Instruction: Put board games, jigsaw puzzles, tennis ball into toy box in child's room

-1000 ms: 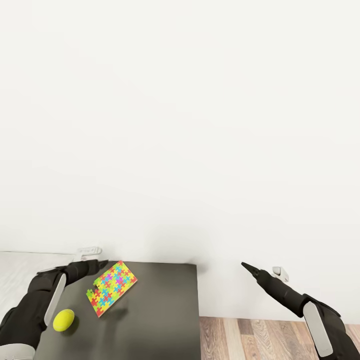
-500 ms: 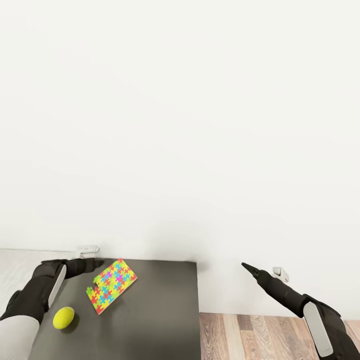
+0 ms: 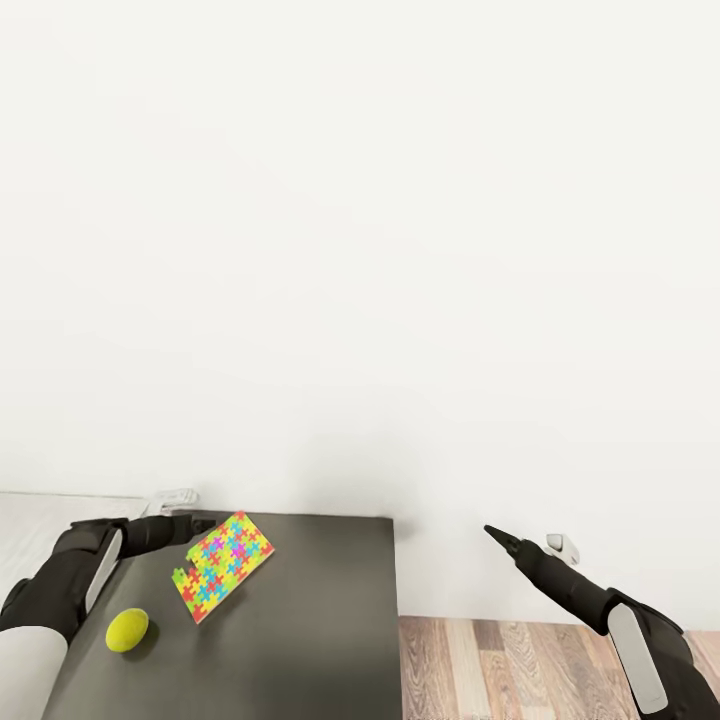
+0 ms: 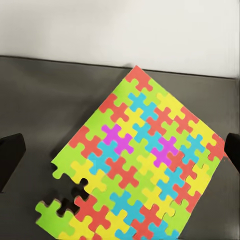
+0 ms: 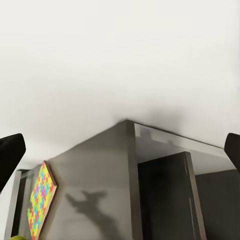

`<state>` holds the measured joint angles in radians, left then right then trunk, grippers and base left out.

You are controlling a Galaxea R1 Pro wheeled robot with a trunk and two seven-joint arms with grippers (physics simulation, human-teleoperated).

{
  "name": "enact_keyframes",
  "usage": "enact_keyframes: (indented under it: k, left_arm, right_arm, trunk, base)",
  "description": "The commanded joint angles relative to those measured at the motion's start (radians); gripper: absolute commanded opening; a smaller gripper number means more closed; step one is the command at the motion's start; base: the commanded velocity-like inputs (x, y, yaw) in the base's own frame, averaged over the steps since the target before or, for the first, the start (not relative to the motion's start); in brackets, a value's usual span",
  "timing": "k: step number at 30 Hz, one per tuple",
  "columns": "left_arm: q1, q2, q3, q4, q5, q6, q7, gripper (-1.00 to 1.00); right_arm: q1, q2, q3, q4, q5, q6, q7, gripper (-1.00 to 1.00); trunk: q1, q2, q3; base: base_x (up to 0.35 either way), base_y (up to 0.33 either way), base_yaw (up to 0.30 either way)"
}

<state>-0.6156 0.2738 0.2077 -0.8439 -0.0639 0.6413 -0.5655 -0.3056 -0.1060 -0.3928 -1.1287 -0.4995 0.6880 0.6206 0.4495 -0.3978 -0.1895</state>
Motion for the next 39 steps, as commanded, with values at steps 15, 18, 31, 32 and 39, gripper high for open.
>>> enact_keyframes:
  k: [15,18,31,32,39]
  left_arm:
    - [-0.001,0.023,0.005,0.043,-0.006,-0.028,-0.083,1.00]
    - [-0.001,0.027,0.004,0.054,-0.006,-0.032,-0.102,1.00]
    - [-0.001,0.030,0.004,0.060,-0.002,-0.055,-0.114,1.00]
    - [-0.001,0.030,0.004,0.060,-0.002,-0.055,-0.114,1.00]
    - [-0.001,0.030,0.004,0.060,-0.001,-0.057,-0.114,1.00]
  right_arm:
    - [-0.001,0.000,-0.001,0.000,-0.004,0.007,0.002,1.00]
    - [-0.001,0.000,-0.001,0.000,-0.004,0.006,0.002,1.00]
    - [-0.001,0.000,-0.001,0.000,-0.004,0.005,0.002,1.00]
    - [-0.001,0.000,-0.001,0.000,-0.004,0.005,0.002,1.00]
    - [-0.001,0.000,-0.001,0.000,-0.004,0.005,0.002,1.00]
  trunk:
    - [0.001,-0.002,-0.027]
    - [0.001,-0.002,-0.032]
    - [0.001,-0.002,-0.053]
    - [0.001,-0.002,-0.054]
    - [0.001,-0.002,-0.066]
  base:
    - [0.000,0.000,0.000]
    - [0.000,0.000,0.000]
    - [0.000,0.000,0.000]
    - [0.000,0.000,0.000]
    - [0.000,0.000,0.000]
